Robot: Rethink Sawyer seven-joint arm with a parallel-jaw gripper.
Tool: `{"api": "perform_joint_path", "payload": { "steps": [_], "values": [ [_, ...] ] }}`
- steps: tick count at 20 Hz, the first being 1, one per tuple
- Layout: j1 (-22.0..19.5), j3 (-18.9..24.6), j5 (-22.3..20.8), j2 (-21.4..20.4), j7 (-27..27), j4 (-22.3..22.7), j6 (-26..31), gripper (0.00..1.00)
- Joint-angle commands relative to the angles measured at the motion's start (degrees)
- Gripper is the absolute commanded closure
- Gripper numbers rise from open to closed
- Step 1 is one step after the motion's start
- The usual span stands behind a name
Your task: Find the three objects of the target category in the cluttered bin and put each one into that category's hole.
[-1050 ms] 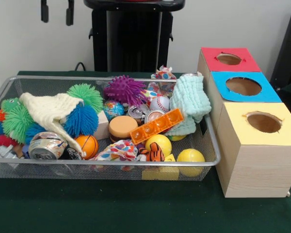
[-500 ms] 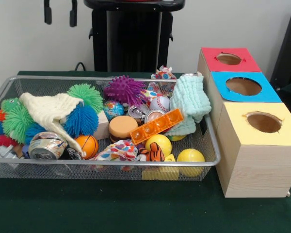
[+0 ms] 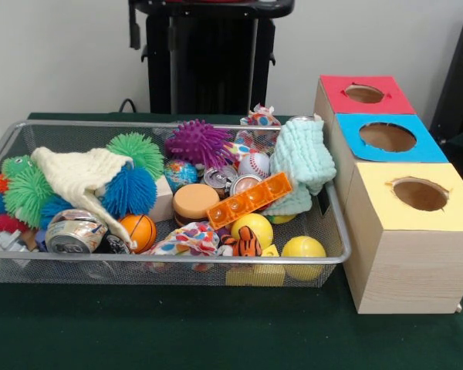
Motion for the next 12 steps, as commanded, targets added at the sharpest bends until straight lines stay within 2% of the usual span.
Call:
{"api": "perform_joint_path", "payload": {
  "steps": [1, 6, 12],
  "values": [
    [4.2, -3.9, -5.1, 3.0, 7.4, 5.4, -3.6, 0.00],
    [10.0, -9.7, -7.3, 6.0, 11.0, 5.3, -7.6, 0.00],
    [19.7, -19.6, -8.0, 13.0, 14.5, 3.2, -15.7, 0.00]
  ]
}}
